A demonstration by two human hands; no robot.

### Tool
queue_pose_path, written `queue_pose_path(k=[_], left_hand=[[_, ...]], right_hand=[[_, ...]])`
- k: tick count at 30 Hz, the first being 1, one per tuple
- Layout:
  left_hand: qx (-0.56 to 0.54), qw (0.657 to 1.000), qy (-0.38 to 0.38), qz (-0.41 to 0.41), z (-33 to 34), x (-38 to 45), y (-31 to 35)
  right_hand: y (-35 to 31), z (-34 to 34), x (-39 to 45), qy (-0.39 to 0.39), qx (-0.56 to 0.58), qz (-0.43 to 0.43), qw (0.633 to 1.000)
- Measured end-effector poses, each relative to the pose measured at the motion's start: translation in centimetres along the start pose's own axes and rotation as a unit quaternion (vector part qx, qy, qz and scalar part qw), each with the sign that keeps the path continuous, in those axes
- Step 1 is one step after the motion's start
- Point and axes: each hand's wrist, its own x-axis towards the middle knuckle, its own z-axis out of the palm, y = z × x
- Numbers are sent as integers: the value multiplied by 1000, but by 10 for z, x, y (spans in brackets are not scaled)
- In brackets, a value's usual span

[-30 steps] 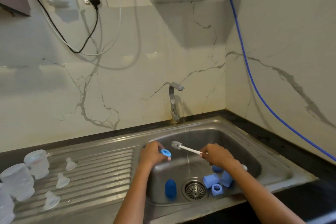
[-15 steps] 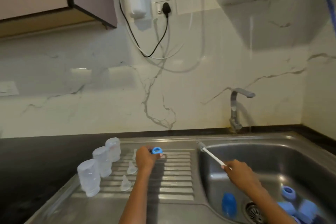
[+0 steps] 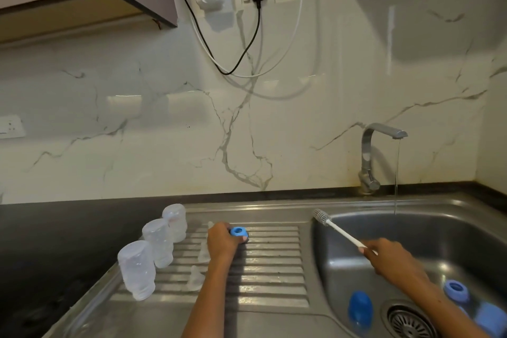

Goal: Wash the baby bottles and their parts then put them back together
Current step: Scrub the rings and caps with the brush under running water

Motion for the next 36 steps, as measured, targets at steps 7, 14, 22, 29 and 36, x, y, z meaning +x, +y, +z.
queue_pose_path(k=[7,14,22,29,36], left_hand=[[8,1000,0,-3,4,0,5],[9,996,64,65,1,-8,30],[53,987,-16,149,60,-48,75],[60,960,-164,219,164,-90,139],[198,882,-273,328,287,-119,194]], right_hand=[[3,0,5,8,3,5,1000],[1,-10,8,14,16,26,999],[43,-64,-21,40,-9,84,996],[121,-101,-44,71,-22,190,979],[145,-105,-28,83,-3,206,975]])
